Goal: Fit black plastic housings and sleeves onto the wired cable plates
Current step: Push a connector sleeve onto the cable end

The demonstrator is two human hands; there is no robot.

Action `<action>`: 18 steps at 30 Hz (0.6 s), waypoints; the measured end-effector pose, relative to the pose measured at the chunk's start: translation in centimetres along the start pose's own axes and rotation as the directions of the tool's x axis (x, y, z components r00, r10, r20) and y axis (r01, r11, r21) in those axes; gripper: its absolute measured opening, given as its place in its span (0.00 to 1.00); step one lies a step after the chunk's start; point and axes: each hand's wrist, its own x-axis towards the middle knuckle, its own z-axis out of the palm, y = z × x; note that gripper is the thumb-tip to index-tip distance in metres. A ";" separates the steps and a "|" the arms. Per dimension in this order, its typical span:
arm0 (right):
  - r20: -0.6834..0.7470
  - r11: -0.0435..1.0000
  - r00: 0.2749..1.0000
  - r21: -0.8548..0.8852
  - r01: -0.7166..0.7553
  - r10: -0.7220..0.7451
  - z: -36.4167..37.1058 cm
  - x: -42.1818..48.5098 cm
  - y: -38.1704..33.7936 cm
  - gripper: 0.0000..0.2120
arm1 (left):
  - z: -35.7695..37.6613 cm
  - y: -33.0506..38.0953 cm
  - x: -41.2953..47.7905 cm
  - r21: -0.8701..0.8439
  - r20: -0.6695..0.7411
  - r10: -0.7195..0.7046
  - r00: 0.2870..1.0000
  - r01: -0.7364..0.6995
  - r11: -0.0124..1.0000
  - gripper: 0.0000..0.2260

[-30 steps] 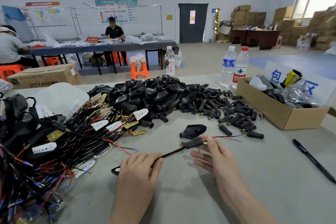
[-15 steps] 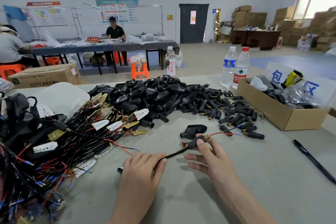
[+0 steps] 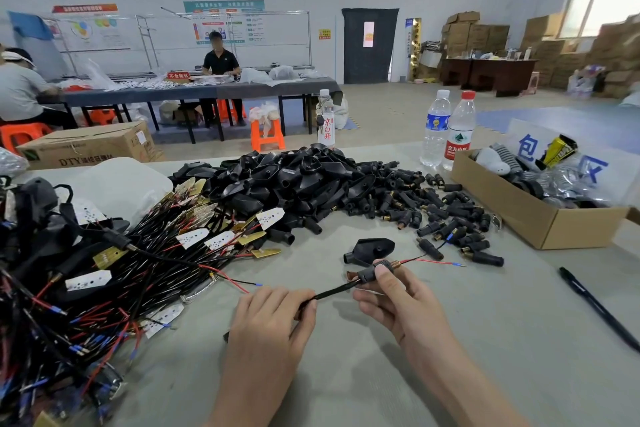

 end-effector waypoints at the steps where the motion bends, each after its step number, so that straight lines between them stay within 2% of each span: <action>1: 0.005 1.000 1.000 -0.004 0.002 -0.002 0.1 -0.1 0.0 0.21 | 0.1 0.1 0.0 -0.001 -0.003 0.016 1.000 -0.016 1.000 0.09; 4: 0.042 1.000 0.999 -0.028 -0.010 0.012 0.5 -0.5 0.2 0.23 | 0.4 0.2 0.0 -0.006 -0.008 0.069 0.998 -0.069 0.998 0.08; 8: 0.122 0.997 0.991 -0.072 -0.041 0.050 1.0 -1.0 0.6 0.20 | 0.6 0.1 -0.2 -0.036 0.011 0.101 0.995 -0.100 0.994 0.08; 18: 0.162 0.992 0.984 -0.113 -0.050 0.068 1.2 -1.3 0.2 0.19 | 0.8 0.1 -0.5 -0.103 0.039 0.048 0.998 -0.043 0.994 0.06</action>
